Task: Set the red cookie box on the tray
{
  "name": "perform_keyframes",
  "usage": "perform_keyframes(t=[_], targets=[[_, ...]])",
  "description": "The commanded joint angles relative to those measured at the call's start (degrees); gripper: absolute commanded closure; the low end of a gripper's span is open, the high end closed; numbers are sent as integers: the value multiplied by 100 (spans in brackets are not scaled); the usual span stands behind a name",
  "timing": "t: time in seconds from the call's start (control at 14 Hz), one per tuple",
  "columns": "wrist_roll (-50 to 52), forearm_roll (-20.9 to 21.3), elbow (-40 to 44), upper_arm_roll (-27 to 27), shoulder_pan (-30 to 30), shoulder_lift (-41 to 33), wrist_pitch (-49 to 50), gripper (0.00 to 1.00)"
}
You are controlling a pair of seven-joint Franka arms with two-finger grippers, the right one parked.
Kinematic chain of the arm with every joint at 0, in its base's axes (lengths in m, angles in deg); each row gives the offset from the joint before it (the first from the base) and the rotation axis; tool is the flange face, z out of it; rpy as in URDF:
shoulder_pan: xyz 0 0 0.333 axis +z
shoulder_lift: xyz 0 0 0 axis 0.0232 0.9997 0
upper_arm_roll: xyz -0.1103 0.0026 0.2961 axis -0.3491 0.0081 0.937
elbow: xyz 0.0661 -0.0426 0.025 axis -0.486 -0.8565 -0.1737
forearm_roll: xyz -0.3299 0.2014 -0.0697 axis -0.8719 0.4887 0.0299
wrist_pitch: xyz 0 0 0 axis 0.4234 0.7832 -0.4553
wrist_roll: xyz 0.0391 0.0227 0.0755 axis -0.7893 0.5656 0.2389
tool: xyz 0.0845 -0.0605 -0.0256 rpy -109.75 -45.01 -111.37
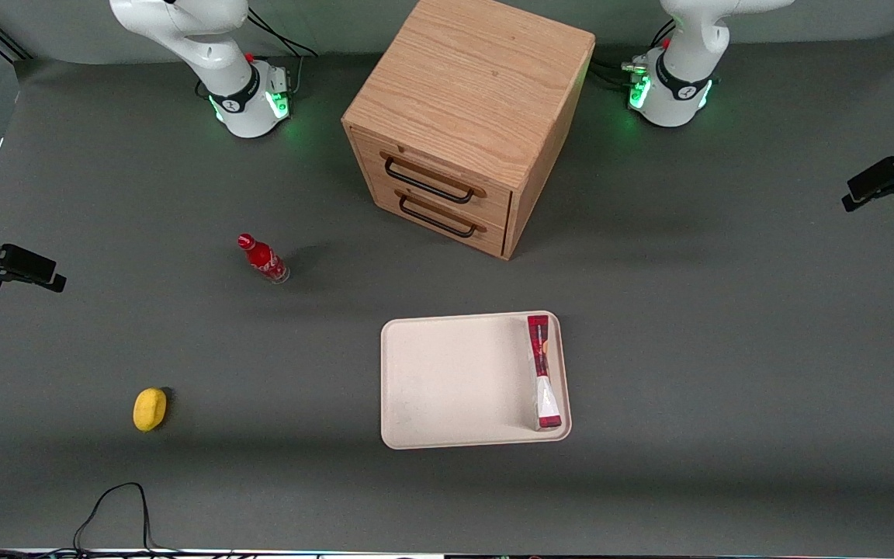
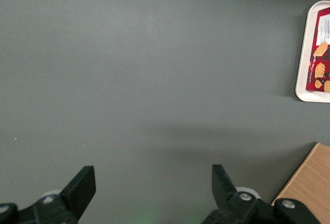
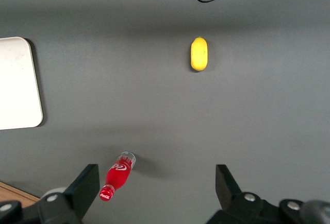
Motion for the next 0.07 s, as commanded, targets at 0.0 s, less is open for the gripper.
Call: perform_keyframes(t=[0.0], targets=[[-71, 50, -161, -170, 118, -167, -22, 0]])
